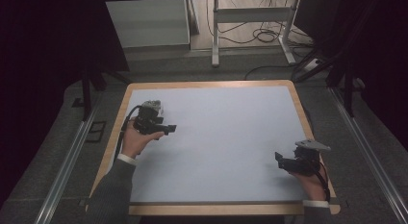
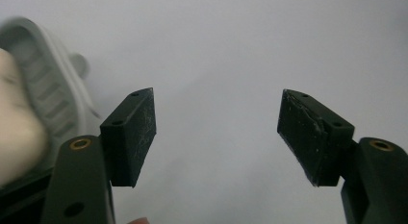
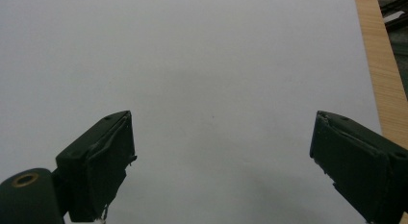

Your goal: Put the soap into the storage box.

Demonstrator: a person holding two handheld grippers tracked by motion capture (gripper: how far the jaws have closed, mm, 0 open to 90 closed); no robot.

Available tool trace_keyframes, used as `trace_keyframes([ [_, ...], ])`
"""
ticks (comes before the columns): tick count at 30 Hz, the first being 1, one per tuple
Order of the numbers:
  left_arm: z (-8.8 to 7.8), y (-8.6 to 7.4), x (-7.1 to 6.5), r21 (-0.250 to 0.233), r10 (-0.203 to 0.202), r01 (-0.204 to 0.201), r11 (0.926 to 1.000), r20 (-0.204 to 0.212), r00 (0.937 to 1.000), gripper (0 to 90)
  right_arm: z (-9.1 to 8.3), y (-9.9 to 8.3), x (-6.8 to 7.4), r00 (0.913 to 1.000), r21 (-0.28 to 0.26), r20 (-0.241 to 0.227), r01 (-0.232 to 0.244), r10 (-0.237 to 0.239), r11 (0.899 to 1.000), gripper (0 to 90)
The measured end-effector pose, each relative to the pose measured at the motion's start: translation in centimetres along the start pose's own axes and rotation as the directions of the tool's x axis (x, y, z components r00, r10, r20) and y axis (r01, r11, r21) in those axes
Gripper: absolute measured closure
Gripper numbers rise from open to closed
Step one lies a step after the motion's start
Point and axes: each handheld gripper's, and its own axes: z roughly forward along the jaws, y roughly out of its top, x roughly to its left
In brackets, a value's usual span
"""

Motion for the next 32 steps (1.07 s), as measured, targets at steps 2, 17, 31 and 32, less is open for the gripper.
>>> trace_keyframes([
  [2, 0.4, -1.0, -0.6, -0.001, 0.013, -0.013, 0.9999, 0.017, 0.9998, 29.7, 0.0, 0.0, 0.1, 1.0000, 0.000, -0.003, 0.002, -0.002, 1.000, 8.1],
  [17, 2.5, -7.5, -2.9, 0.001, -0.006, 0.006, 1.0000, 0.060, 0.9982, 28.8, -0.1, 0.2, 0.6, 0.9996, -0.011, -0.017, 0.022, -0.022, 1.000, 8.1],
  [31, 2.0, -7.7, -3.2, -0.021, 0.008, -0.007, 0.9998, 0.059, 0.9982, 27.8, 0.1, 0.4, 1.1, 0.9988, -0.011, -0.031, 0.039, -0.039, 0.999, 8.1],
  [32, 2.0, -7.7, -3.2, -0.021, 0.008, -0.007, 0.9998, 0.059, 0.9982, 27.7, 0.1, 0.4, 1.1, 0.9986, -0.013, -0.034, 0.040, -0.040, 0.999, 8.1],
])
